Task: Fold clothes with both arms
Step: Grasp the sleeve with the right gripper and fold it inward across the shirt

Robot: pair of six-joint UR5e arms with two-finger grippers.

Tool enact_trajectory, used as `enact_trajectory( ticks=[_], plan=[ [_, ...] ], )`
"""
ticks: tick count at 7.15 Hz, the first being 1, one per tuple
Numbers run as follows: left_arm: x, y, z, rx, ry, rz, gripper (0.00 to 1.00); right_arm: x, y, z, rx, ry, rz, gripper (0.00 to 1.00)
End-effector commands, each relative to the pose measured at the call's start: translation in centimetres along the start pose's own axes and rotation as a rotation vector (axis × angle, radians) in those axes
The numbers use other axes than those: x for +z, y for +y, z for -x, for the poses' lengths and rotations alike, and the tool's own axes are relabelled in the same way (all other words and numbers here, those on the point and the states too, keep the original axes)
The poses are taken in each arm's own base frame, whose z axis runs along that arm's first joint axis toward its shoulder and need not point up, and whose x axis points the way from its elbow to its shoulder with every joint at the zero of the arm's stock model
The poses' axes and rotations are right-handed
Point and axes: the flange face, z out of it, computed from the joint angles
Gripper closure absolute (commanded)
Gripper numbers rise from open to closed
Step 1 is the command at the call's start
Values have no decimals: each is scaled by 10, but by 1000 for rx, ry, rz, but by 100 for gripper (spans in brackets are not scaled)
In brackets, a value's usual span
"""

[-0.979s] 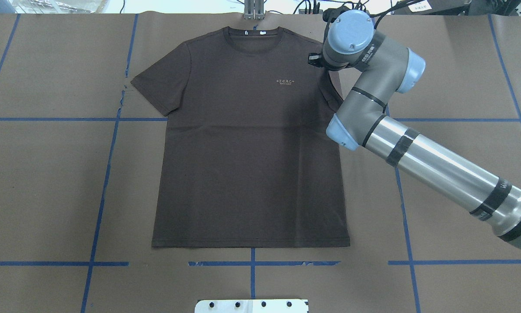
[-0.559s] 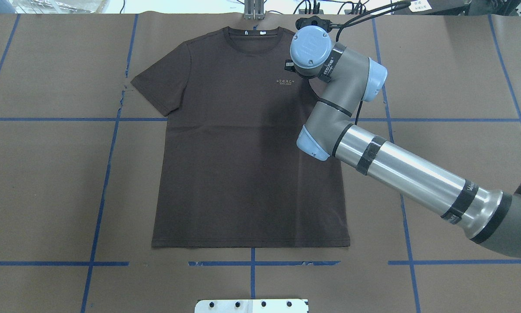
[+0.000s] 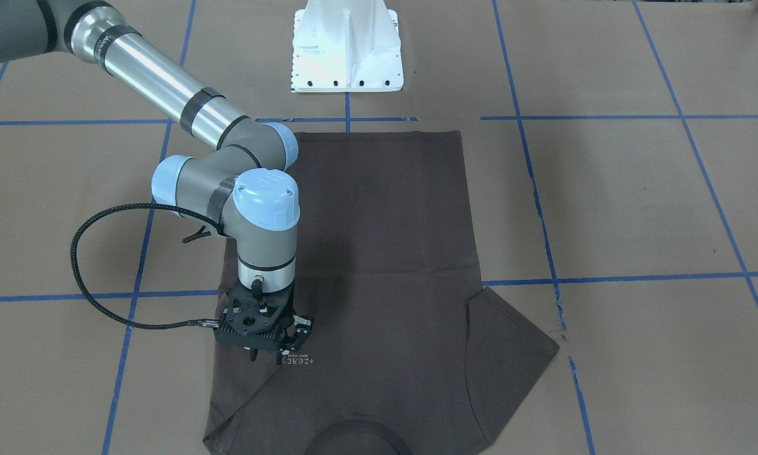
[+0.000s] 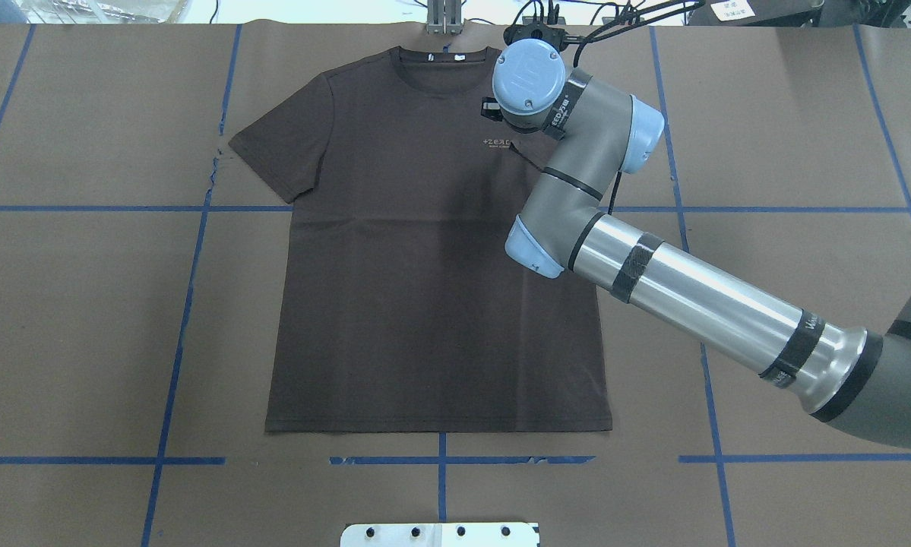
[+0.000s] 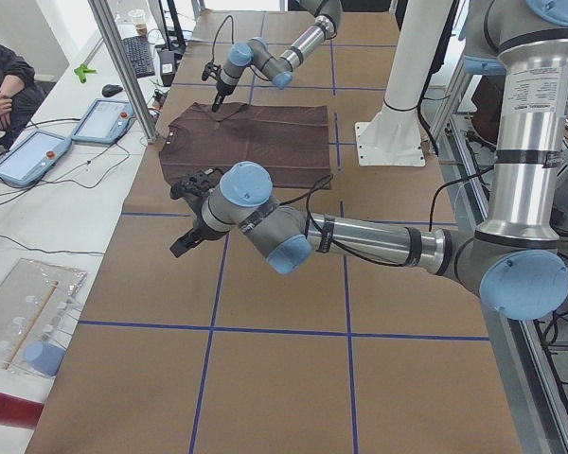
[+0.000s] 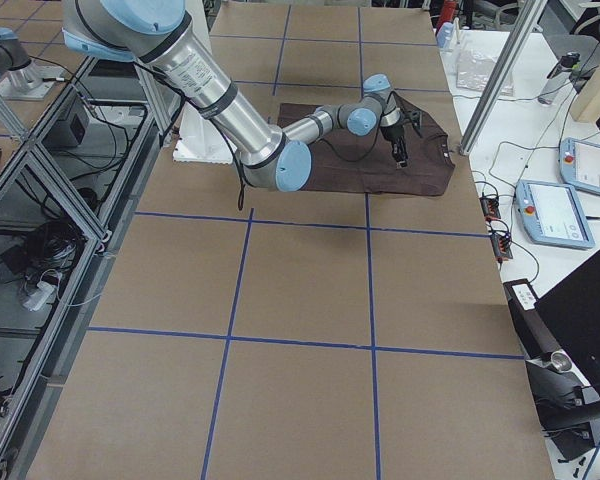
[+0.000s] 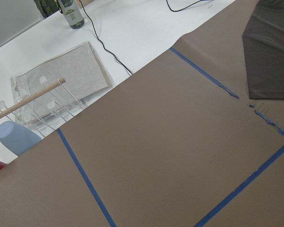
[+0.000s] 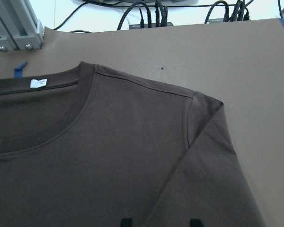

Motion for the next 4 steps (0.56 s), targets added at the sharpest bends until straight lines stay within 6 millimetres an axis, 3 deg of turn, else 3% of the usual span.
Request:
enact_trajectory(
  ticks=[1,2,3,4],
  plan=[
    [2,-9,-4,-75,8,-9,0,-33,-41,-4,-24,-59,87,0],
    [13,-17,-26,-15,43,-49,0,-71,-68,-28,-92,-80,141,0],
    [48,-18,-50,-68,100,-10,0,-106,-85,-80,-121,-111,168,0],
    [84,-34,-72,-152,151,23,0,-130,-98,-139,-163,-142,201,0]
  ],
)
